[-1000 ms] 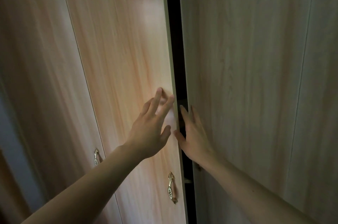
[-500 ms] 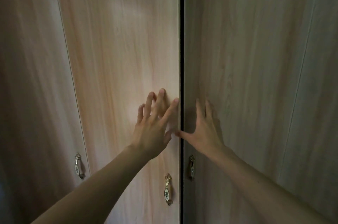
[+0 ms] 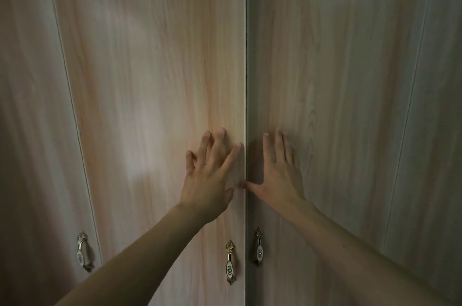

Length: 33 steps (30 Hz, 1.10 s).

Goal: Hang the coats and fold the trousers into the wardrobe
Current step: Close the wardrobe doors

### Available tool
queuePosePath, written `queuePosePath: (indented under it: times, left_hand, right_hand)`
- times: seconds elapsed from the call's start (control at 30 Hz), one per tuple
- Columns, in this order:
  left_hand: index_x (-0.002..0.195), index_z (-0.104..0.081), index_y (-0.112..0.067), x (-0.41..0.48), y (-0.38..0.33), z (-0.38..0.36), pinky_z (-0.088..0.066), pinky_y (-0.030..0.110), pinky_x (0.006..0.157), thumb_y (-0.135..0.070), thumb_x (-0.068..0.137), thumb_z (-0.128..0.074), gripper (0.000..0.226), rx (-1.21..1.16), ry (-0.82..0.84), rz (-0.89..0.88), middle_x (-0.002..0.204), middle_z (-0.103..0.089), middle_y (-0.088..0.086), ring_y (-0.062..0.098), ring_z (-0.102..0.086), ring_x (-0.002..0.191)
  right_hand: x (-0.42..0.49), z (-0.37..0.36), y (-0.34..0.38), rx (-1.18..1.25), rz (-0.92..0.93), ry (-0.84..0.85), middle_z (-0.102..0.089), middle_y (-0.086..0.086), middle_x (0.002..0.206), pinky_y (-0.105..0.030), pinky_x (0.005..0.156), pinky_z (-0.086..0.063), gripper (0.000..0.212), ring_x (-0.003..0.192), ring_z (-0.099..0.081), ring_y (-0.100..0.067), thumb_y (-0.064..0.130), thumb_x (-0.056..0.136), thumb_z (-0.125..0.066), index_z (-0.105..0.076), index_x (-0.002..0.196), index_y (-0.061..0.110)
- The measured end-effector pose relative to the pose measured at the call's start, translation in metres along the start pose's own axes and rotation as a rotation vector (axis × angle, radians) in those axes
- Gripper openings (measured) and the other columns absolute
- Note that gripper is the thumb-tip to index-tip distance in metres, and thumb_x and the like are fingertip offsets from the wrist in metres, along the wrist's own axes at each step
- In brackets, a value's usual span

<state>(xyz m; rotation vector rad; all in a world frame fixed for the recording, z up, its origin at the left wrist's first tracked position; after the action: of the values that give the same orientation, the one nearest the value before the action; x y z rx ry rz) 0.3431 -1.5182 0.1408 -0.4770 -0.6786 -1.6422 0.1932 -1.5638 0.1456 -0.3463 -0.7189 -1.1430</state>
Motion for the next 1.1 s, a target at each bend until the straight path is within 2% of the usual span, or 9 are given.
queuePosePath:
  times: [0.13, 0.27, 0.33, 0.5, 0.67, 0.83, 0.93, 1.1]
  left_hand:
    - [0.158, -0.006, -0.029, 0.007, 0.005, -0.009, -0.022, 0.069, 0.113, -0.042, 0.086, -0.066, 0.095, -0.009, -0.022, -0.017, 0.165, 0.020, 0.008, 0.038, 0.018, 0.150]
    - [0.159, -0.001, -0.029, 0.012, 0.009, -0.023, -0.018, 0.067, 0.115, -0.030, 0.086, -0.062, 0.095, 0.019, -0.015, -0.015, 0.164, 0.025, 0.006, 0.036, 0.022, 0.150]
    - [0.159, 0.000, -0.029, 0.015, 0.011, -0.030, -0.017, 0.067, 0.116, -0.027, 0.084, -0.062, 0.097, 0.033, -0.016, -0.009, 0.163, 0.026, 0.006, 0.036, 0.022, 0.149]
    - [0.159, -0.012, -0.026, 0.025, 0.012, -0.044, -0.019, 0.069, 0.114, -0.021, 0.075, -0.070, 0.102, 0.046, -0.069, 0.006, 0.166, 0.013, 0.010, 0.038, 0.013, 0.151]
    - [0.159, -0.013, -0.025, 0.028, 0.012, -0.051, -0.016, 0.070, 0.114, -0.023, 0.068, -0.075, 0.110, 0.089, -0.091, 0.021, 0.166, 0.011, 0.012, 0.040, 0.012, 0.151]
    - [0.159, -0.014, -0.025, 0.028, 0.012, -0.049, -0.018, 0.071, 0.113, -0.021, 0.069, -0.073, 0.107, 0.079, -0.083, 0.016, 0.166, 0.011, 0.012, 0.040, 0.012, 0.151]
    - [0.159, -0.009, -0.026, 0.027, 0.013, -0.048, -0.017, 0.070, 0.114, -0.021, 0.073, -0.068, 0.104, 0.068, -0.048, 0.017, 0.165, 0.017, 0.011, 0.039, 0.016, 0.150]
    - [0.157, 0.013, -0.030, 0.026, 0.012, -0.040, -0.006, 0.068, 0.116, -0.023, 0.084, -0.060, 0.103, 0.041, 0.057, 0.031, 0.158, 0.038, 0.006, 0.036, 0.034, 0.145]
  right_hand:
    - [0.009, -0.010, -0.001, -0.015, -0.008, -0.012, 0.022, -0.017, 0.161, -0.049, 0.124, 0.000, 0.127, 0.149, 0.022, -0.030, 0.079, 0.075, -0.058, 0.013, 0.155, 0.011]
    - [0.015, -0.020, 0.000, -0.069, -0.019, -0.105, 0.003, -0.023, 0.163, -0.053, 0.122, -0.014, 0.126, 0.152, 0.004, -0.035, 0.071, 0.069, -0.072, -0.010, 0.156, 0.004]
    - [0.017, -0.029, 0.000, -0.083, -0.029, -0.105, 0.005, -0.024, 0.163, -0.053, 0.120, -0.014, 0.129, 0.152, 0.004, -0.037, 0.068, 0.067, -0.076, -0.008, 0.156, 0.004]
    - [0.022, -0.043, -0.003, -0.078, -0.031, -0.128, 0.003, -0.025, 0.163, -0.066, 0.116, -0.018, 0.133, 0.151, 0.006, -0.040, 0.061, 0.064, -0.081, -0.006, 0.156, 0.001]
    - [0.024, -0.048, -0.004, -0.077, -0.024, -0.150, 0.003, -0.026, 0.162, -0.069, 0.114, -0.017, 0.133, 0.151, 0.008, -0.040, 0.063, 0.064, -0.080, -0.005, 0.156, 0.001]
    - [0.024, -0.046, -0.003, -0.072, -0.032, -0.165, -0.001, -0.026, 0.162, -0.069, 0.114, -0.018, 0.134, 0.151, 0.003, -0.041, 0.064, 0.061, -0.081, -0.009, 0.155, 0.001]
    - [0.023, -0.046, -0.001, -0.072, -0.043, -0.122, 0.001, -0.025, 0.163, -0.068, 0.114, -0.018, 0.136, 0.151, 0.005, -0.040, 0.063, 0.060, -0.082, -0.006, 0.155, 0.002]
    - [0.018, -0.032, -0.012, 0.069, 0.032, 0.010, 0.025, -0.008, 0.162, -0.057, 0.122, -0.006, 0.131, 0.148, 0.027, -0.024, 0.066, 0.070, -0.075, 0.008, 0.157, 0.014]
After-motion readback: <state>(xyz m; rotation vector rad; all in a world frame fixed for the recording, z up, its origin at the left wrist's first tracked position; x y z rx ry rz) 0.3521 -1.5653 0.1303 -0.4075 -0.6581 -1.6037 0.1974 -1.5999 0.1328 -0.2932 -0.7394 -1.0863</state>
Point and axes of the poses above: each hand's wrist, its own x-axis towards the middle knuckle, its own z-axis out of the back of the hand, y = z × x, the point moved 6 cm from there along x, towards the middle knuckle
